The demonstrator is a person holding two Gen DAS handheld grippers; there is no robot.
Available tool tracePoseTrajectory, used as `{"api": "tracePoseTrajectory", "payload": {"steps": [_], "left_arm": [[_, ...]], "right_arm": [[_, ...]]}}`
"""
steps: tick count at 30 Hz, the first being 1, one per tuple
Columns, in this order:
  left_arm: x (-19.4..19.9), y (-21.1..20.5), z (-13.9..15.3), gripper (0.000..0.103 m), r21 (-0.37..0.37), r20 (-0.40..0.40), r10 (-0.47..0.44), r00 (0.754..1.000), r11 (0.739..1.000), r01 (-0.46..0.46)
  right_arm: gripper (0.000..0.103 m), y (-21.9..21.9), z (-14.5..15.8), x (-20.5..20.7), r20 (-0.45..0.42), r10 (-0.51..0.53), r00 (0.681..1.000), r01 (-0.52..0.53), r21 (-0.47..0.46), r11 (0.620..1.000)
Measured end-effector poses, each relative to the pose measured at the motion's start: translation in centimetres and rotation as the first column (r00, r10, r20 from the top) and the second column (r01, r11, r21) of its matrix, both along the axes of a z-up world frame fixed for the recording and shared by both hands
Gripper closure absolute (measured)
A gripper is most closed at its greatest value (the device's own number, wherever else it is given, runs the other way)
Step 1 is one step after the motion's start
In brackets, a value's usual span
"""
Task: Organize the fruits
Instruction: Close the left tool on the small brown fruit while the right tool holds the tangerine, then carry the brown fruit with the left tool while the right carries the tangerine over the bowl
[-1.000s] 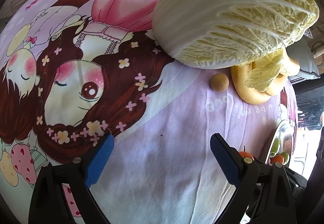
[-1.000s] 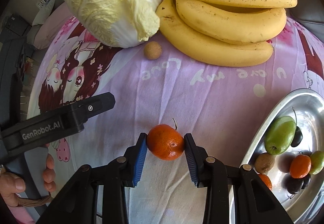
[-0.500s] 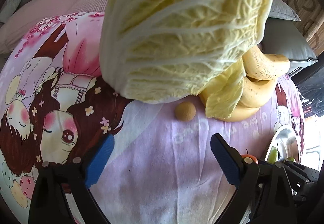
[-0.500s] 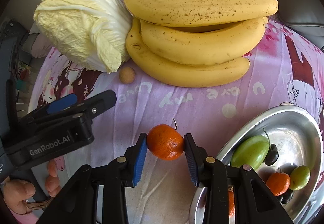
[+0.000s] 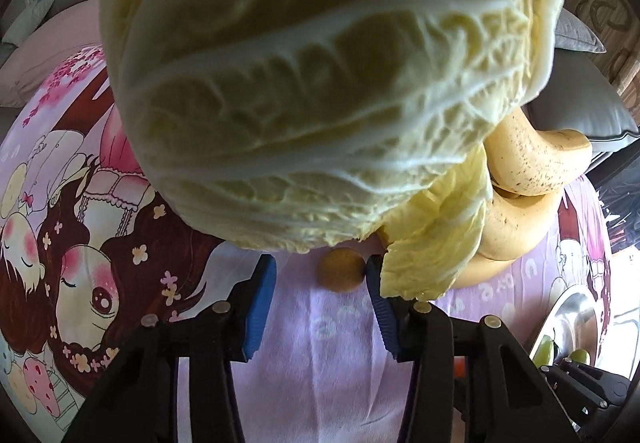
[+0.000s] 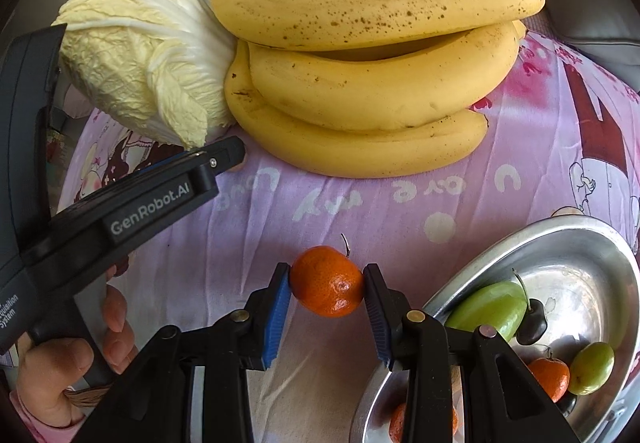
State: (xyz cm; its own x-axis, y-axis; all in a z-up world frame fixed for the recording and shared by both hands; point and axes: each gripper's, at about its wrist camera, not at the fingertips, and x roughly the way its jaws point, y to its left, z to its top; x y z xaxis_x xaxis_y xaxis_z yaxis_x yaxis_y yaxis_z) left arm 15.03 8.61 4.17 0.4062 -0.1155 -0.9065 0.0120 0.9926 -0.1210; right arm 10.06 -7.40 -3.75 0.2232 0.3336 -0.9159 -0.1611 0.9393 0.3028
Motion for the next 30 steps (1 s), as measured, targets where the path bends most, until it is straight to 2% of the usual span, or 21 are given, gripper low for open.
{"api": "tracePoseTrajectory", "payload": {"steps": [6,7,11,15,16,17,22,26,27,29,30], "left_arm": [[-0.2,-0.4,-0.6,0.074,-0.024,0.005,0.001,1.000,1.000,-0.001],[-0.2,-0.7,-0.7,0.082,-0.033,0.006,-0.003,1.000,0.999,0.004],[-1.0,-1.5,-0.6,0.084,-0.024,0.017,-0.015,1.000,1.000,0.015],[-2.3,-1.9,-0.6,0.085,-0.049,0.019,-0.010,1.000,0.999,0.011],[-2.7,-1.6,-0.5,0.101,-0.053,0.021,-0.009,1.000,0.999,0.010],[-3.0,-1.7,-0.4,0.102,-0.061,0.024,-0.009,1.000,0.998,0.010],[-4.2,-2.0,-0.8,0.102,-0.090,0.015,-0.011,1.000,0.996,0.013],[-4.3,-1.5,-0.9,0.100,-0.089,0.041,0.017,0.999,0.996,-0.013],[-4.2,-1.7,-1.1,0.097,-0.076,0.044,0.015,0.999,0.997,-0.012],[-4.1,-2.3,-1.5,0.074,-0.058,0.052,0.019,0.998,0.998,-0.016],[-4.1,-2.6,-1.7,0.072,-0.062,0.063,0.015,0.998,0.998,-0.011]], "right_arm": [[0.064,-0.9,0.0,0.0,-0.002,-0.009,1.000,0.009,0.008,1.000],[0.064,-1.1,0.1,0.0,-0.001,-0.008,1.000,0.009,0.009,1.000],[0.064,-1.5,0.4,-0.1,0.004,-0.011,1.000,0.011,0.014,1.000],[0.064,-1.9,0.9,-0.5,0.008,-0.012,1.000,0.012,0.019,1.000],[0.064,-1.9,1.0,-0.6,0.010,-0.012,1.000,0.012,0.021,1.000],[0.064,-1.9,1.1,-0.7,0.011,-0.012,1.000,0.012,0.023,1.000],[0.064,-2.6,1.6,-1.6,0.012,-0.020,1.000,0.019,0.041,0.999],[0.064,-3.0,1.7,-2.2,0.010,-0.019,1.000,0.019,0.044,0.999],[0.064,-3.1,1.7,-2.3,0.010,-0.021,1.000,0.021,0.045,0.999],[0.064,-3.2,1.7,-2.4,0.010,-0.023,1.000,0.023,0.045,0.999],[0.064,-3.3,1.7,-2.5,0.012,-0.025,1.000,0.025,0.047,0.999]]}}
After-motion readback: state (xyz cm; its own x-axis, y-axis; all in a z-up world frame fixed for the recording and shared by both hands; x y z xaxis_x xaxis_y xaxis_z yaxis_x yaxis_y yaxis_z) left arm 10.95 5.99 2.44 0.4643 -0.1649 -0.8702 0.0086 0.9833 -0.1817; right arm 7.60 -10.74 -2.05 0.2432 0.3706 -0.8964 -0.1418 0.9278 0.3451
